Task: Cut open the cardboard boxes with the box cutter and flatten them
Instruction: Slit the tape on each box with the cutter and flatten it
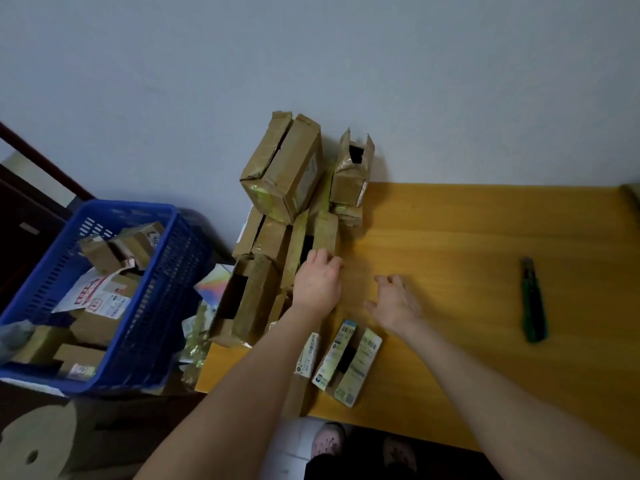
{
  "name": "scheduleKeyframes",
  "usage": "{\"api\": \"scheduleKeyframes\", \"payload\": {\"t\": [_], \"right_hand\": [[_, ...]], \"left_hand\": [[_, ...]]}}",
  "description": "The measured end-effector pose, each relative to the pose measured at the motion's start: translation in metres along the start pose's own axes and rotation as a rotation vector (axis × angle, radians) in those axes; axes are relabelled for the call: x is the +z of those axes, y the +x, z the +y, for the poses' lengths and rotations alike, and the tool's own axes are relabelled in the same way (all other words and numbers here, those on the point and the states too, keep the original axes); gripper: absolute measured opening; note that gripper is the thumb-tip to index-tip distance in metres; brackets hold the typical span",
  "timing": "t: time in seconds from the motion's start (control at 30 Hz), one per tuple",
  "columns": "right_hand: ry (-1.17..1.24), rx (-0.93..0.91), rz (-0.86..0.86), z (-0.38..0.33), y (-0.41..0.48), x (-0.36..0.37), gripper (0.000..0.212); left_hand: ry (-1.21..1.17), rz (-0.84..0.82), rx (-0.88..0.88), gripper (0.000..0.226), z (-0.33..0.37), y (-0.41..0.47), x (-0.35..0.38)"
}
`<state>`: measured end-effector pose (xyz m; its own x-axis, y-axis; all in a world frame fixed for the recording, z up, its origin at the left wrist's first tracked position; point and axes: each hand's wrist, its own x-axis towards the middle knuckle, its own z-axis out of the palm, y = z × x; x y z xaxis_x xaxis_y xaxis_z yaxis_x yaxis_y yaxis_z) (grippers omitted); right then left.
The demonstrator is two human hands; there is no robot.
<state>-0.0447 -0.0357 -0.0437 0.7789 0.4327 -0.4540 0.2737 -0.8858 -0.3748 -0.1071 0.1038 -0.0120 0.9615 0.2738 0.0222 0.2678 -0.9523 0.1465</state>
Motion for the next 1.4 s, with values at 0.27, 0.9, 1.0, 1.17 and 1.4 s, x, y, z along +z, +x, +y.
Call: {"api": "scheduleKeyframes", "payload": {"t": [0.27, 0.9, 1.0, 1.17, 1.4], "right_hand": [[0.466, 0.481, -0.268, 0.013, -0.019, 0.030, 0.054], [1.570, 0.610, 0.366, 0.043, -0.010, -0.023, 0.033], [1.528, 0.536, 0.403, 0.053, -0.009, -0.020, 0.030], [0.844, 0.542, 0.408, 0.092, -0.006, -0.021, 0.042], [0.087, 0.625, 0.244, 0.180, 0.009, -0.025, 0.065]], "left_hand": [[-0.098, -0.695, -0.055, 0.030, 0.027, 0.000, 0.032], [-1.122, -0.229, -0.409, 0.019, 0.076, 0.038, 0.023], [-1.214, -0.345, -0.585, 0.044, 0.086, 0.040, 0.034], [-1.242, -0.422, -0.592, 0.061, 0.099, 0.045, 0.060], [-1.140, -0.356, -0.564, 0.057, 0.115, 0.055, 0.083]]}}
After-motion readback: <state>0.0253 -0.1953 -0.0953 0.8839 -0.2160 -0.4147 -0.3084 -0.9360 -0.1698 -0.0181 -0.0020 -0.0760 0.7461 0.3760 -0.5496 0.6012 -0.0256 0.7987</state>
